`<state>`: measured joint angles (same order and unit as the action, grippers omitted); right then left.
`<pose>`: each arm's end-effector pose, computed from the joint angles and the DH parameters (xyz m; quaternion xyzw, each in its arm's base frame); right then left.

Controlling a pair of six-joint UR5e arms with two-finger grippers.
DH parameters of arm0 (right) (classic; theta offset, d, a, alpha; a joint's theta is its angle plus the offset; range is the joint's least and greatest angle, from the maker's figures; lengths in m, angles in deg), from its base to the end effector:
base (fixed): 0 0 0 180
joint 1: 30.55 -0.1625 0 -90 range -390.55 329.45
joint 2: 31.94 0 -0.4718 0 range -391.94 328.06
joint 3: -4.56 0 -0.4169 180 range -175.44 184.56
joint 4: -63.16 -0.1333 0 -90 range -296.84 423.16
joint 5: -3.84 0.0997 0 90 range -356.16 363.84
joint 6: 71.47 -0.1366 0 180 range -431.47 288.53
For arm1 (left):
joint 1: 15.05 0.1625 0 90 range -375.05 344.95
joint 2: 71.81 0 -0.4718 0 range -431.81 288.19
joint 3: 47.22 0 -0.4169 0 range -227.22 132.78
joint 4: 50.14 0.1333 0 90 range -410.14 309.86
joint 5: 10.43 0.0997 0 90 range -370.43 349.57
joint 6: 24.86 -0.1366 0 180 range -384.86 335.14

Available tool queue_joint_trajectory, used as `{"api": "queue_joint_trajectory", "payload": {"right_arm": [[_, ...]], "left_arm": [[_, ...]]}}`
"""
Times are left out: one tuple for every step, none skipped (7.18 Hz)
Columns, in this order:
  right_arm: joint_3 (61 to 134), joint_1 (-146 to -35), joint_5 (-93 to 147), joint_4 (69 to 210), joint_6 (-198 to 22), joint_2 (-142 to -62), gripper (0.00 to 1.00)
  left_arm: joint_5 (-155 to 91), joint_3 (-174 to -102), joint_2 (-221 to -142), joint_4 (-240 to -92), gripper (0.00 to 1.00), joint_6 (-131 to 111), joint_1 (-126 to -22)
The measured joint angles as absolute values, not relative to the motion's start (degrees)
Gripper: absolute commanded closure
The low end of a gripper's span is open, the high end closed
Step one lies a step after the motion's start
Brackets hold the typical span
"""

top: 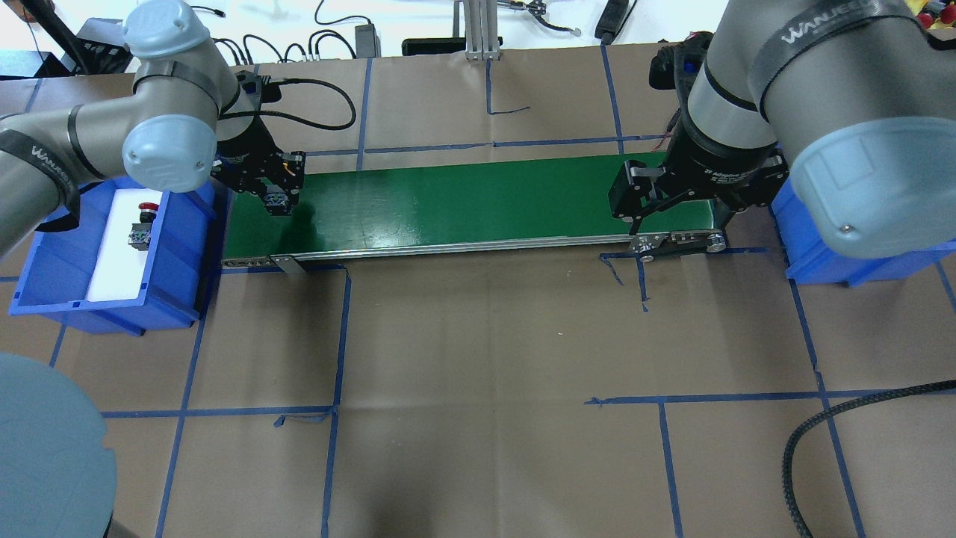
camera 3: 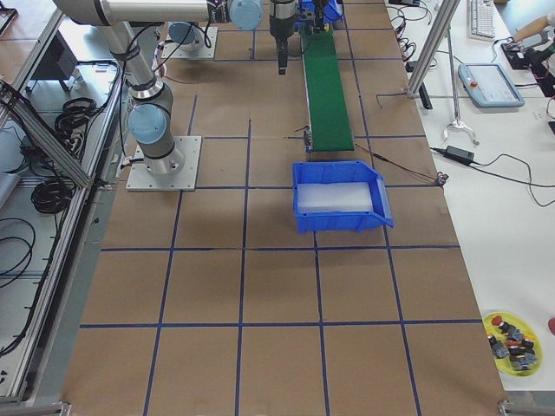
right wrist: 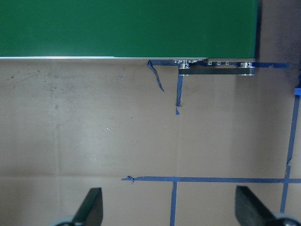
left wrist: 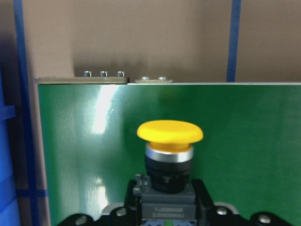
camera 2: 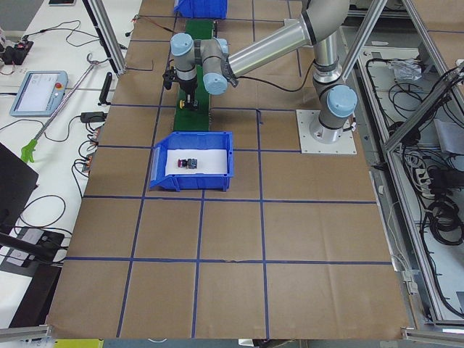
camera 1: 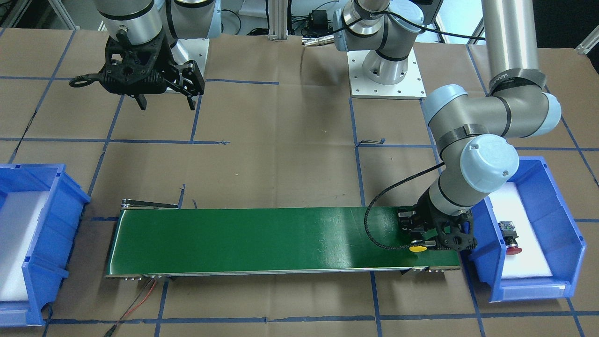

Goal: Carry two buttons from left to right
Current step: 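Lower the yellow button onto the belt and open the left gripper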

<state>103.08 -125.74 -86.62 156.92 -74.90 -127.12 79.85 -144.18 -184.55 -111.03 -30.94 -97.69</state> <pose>0.1746 -0.4604 0.4722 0.0153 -0.9999 0.0040 0.0037 -0.0492 -0.6545 0.2535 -0.0112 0.9999 0.0054 0.0018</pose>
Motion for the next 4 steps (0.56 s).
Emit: {"api": "queue_joint_trajectory", "payload": {"right_arm": [[103.1,-125.7,-86.6,156.9,-74.9,-127.1,0.00],[103.1,-125.7,-86.6,156.9,-74.9,-127.1,0.00],[103.1,-125.7,-86.6,156.9,-74.9,-127.1,0.00],[103.1,-125.7,-86.6,156.9,-74.9,-127.1,0.00]], "left_arm": [[79.9,-144.6,-184.7,-110.6,0.13,-30.8,-97.7],[79.9,-144.8,-184.8,-110.6,0.00,-30.7,-97.7],[79.8,-144.9,-184.9,-110.5,0.00,-30.7,-97.6],[79.8,-144.4,-184.7,-110.5,0.00,-30.7,-97.5]]}}
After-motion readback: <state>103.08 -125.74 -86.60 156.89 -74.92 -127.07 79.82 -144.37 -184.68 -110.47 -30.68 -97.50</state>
